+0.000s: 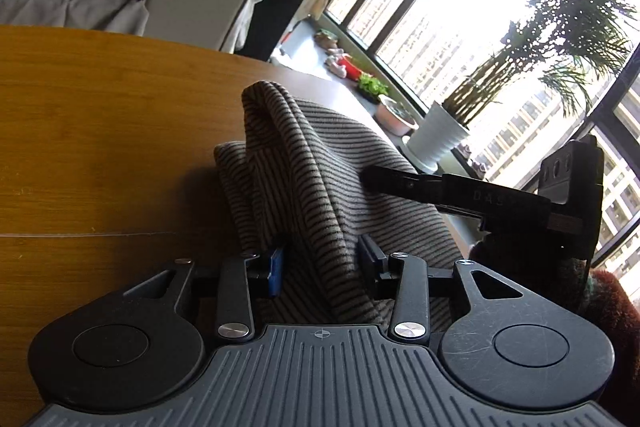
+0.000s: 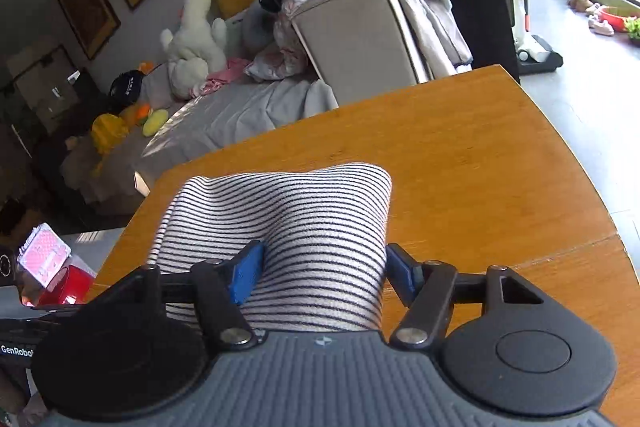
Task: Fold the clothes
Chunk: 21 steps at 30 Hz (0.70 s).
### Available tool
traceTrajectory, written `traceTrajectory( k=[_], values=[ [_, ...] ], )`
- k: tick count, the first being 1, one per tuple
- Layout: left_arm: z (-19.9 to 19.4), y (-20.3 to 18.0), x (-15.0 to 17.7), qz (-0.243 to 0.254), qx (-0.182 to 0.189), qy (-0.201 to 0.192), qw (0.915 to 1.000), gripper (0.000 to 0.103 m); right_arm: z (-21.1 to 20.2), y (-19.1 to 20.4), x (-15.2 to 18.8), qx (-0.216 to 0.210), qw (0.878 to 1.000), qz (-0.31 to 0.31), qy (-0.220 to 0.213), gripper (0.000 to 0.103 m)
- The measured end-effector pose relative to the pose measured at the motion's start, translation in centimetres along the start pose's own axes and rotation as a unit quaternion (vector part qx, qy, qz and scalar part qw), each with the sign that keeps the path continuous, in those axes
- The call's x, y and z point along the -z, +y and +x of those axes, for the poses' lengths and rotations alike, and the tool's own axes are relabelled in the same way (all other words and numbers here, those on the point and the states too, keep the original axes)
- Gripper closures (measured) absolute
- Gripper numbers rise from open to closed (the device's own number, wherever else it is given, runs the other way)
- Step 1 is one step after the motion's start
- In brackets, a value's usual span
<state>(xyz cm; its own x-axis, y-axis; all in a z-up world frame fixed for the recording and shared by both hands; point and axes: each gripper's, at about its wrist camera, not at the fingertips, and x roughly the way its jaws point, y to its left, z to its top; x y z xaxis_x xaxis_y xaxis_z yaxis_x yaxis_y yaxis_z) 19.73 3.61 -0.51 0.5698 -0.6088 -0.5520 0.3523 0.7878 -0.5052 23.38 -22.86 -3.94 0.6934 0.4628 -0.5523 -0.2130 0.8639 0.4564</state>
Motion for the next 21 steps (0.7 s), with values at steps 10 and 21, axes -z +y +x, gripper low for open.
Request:
traceTrajectory(
  k=[10,21],
  values=[
    [-1.4,-0.2,-0.7,-0.038,-0.014,-0.017,0.999,0.048,-2.8,-2.9,2.8,-0.04,0.997,0.057,0.034,0.018],
    [1.2,-0.4,0.2,-0.019,-0.003,0.016,0.9997,0.041,-2.6,0.2,2.8,-0.03,0.998,-0.026,0.053,0.029]
  ],
)
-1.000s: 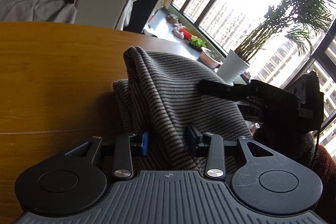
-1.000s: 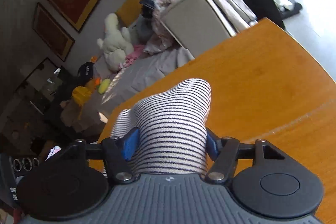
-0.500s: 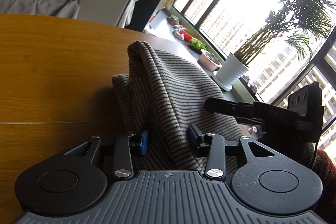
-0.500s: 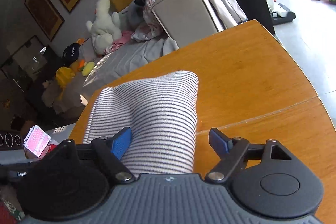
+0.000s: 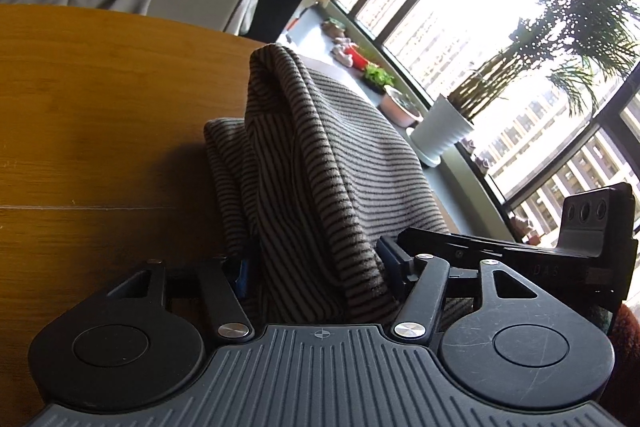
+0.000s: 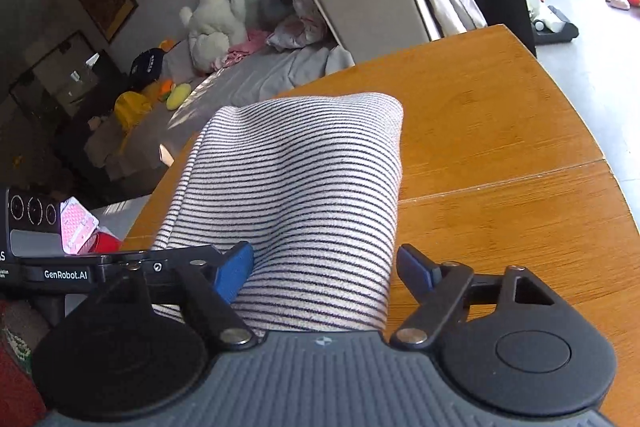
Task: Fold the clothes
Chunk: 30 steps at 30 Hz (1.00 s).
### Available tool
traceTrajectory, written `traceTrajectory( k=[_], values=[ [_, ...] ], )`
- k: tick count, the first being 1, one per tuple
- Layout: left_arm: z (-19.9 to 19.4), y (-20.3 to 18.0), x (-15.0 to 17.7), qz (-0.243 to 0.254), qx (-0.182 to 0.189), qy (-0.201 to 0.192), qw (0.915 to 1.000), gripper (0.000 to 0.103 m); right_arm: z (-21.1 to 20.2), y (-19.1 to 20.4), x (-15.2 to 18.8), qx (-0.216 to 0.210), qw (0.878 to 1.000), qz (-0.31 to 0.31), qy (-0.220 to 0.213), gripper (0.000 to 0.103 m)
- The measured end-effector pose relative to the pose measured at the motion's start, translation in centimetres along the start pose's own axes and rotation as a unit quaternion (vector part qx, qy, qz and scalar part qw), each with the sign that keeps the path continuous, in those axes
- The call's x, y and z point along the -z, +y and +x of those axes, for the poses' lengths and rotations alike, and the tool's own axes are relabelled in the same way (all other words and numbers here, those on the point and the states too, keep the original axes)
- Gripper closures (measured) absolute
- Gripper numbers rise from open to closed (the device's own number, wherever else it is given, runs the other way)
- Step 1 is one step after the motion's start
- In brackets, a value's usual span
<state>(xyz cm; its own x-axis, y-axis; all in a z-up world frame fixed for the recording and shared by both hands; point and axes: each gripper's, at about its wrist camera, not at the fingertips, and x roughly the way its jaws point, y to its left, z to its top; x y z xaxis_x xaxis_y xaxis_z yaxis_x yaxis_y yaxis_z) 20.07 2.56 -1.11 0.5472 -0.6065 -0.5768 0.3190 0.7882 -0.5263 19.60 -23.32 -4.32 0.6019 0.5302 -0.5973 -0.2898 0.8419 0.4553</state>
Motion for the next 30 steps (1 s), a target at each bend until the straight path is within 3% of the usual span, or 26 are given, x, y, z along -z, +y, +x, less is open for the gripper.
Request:
traceTrajectory(
  k=[7,14,23,30],
  values=[
    [-1.4,2.3,-0.2,-0.014,-0.008,-0.018,0.9997,0.045,2.7,2.1,-1.6,-0.008,0.999,-0.031,0.002,0.032],
    [-3.9,6.8,-1.3,-0.054,-0.053,-0.071,0.9946,0.045,8.9,5.4,-4.2,-0.038,0.998,-0.049,-0.002,0.031],
    [-5.2,12.3,-3.3,-0.079,-0.087,-0.135,0.9839,0.044,16.5,8.6,-7.5,-0.055,0.994,-0.086,-0.022,0.026],
    [-5.3,13.4,-3.9,-0.083,-0.1,-0.161,0.9783,0.042,18.6,9.1,-8.7,-0.055,0.994,-0.094,-0.031,0.018]
  ],
)
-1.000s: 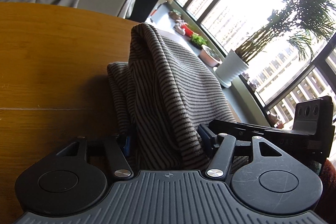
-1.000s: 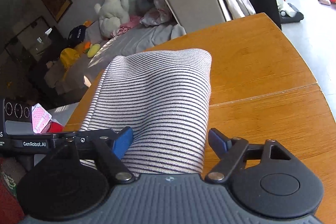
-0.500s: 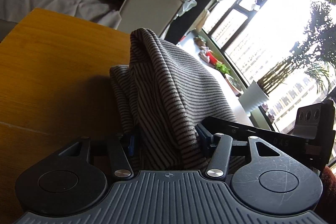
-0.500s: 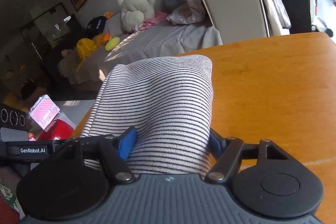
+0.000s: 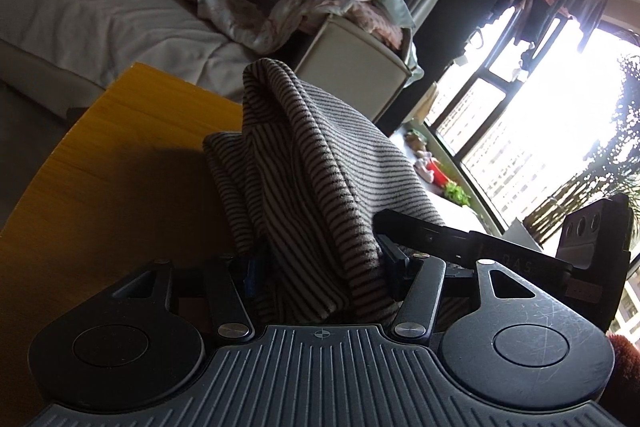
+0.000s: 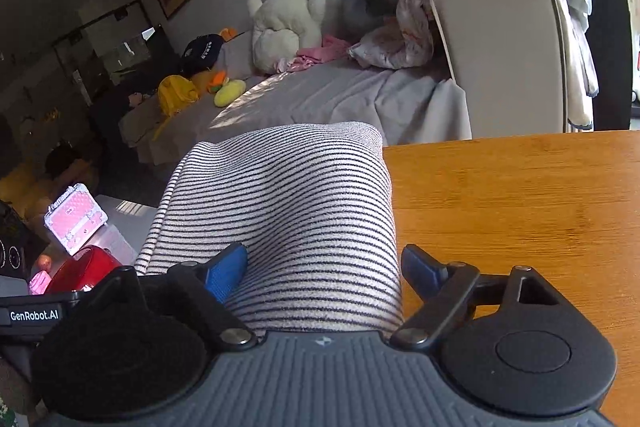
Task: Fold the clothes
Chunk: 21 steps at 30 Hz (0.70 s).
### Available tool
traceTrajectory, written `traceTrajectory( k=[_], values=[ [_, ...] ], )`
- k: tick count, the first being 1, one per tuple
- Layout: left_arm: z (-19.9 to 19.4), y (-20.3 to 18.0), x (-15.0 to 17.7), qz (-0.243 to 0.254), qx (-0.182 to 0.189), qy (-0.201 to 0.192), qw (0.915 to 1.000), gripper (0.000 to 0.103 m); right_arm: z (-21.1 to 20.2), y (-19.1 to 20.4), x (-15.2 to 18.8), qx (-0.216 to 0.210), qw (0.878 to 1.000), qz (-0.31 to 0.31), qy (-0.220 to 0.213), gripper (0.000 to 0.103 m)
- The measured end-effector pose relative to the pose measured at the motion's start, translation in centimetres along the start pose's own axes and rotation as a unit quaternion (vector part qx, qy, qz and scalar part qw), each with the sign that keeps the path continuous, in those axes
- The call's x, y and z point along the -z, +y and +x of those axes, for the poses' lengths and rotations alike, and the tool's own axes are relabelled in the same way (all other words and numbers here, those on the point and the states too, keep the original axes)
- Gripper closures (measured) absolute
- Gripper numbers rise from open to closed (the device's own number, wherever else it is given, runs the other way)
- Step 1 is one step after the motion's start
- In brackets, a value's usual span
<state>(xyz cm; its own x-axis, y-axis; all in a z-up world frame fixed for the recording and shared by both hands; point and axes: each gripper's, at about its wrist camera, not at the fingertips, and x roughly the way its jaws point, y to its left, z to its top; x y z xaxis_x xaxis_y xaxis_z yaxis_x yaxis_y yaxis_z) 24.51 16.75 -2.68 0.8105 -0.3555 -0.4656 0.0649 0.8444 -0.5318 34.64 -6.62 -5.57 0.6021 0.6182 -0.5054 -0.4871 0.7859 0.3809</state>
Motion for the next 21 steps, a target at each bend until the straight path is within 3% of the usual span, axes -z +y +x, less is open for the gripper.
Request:
traceTrajectory(
  k=[2,7,10,12,15,21],
  values=[
    [0.0,-0.2,0.0,0.003,-0.002,0.0,1.0,0.042,-0.1,0.1,-0.1,-0.005,1.0,-0.003,0.001,0.018],
    [0.2,-0.1,-0.2,0.003,-0.002,0.003,1.0,0.042,-0.9,0.8,-0.6,-0.009,1.0,-0.014,-0.007,0.035],
    [0.4,0.0,-0.3,0.003,-0.004,0.003,1.0,0.039,-1.0,0.9,-1.0,-0.006,0.999,-0.031,-0.016,0.038],
    [0.8,0.1,-0.4,0.006,-0.005,0.003,1.0,0.036,-0.2,0.9,-1.0,0.022,0.999,-0.048,-0.007,0.035],
    [1.3,-0.2,-0.4,0.017,-0.011,0.002,0.9998,0.035,0.1,0.8,-1.1,0.05,0.997,-0.057,-0.01,0.022],
    [0.5,-0.6,0.0,0.012,-0.019,-0.008,0.9997,0.034,-3.8,2.4,0.7,0.079,0.993,-0.081,-0.042,0.017]
  ],
)
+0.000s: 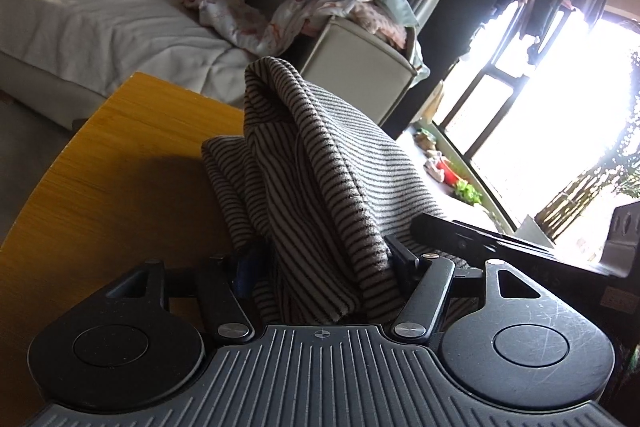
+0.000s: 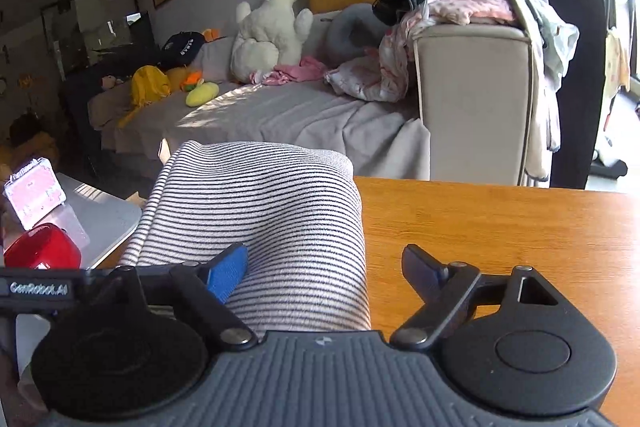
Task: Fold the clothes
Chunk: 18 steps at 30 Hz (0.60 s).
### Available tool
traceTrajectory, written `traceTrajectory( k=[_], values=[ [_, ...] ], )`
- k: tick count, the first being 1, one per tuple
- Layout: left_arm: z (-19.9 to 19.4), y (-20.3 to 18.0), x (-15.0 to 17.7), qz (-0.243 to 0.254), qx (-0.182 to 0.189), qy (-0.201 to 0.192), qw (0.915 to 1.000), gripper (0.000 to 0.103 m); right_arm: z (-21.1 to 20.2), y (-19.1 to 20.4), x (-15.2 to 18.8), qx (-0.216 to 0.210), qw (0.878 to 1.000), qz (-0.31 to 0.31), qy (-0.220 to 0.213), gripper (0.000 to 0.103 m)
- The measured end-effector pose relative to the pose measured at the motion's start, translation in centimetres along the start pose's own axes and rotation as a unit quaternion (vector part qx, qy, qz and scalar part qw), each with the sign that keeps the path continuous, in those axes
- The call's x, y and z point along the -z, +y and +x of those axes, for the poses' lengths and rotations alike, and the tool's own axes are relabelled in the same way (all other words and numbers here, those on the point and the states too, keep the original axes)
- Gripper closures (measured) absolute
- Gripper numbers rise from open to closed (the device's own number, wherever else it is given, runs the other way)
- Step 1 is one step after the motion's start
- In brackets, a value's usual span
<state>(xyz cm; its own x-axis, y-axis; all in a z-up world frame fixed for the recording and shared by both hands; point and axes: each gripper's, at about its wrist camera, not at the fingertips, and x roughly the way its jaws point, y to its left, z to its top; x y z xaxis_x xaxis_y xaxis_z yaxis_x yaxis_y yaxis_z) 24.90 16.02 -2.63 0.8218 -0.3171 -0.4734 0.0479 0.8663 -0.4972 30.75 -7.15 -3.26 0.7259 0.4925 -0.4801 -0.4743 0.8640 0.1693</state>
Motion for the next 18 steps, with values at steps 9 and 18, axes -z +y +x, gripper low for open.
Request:
traceTrajectory(
  k=[9,18],
  values=[
    [-0.8,-0.3,0.6,-0.01,0.004,-0.008,0.9999,0.04,-2.5,-2.3,2.8,-0.06,0.991,0.097,0.067,0.016],
    [-0.1,0.4,0.5,-0.013,0.016,-0.002,0.9998,0.039,-1.9,-1.9,1.3,-0.097,0.988,0.116,0.032,0.028]
  ],
)
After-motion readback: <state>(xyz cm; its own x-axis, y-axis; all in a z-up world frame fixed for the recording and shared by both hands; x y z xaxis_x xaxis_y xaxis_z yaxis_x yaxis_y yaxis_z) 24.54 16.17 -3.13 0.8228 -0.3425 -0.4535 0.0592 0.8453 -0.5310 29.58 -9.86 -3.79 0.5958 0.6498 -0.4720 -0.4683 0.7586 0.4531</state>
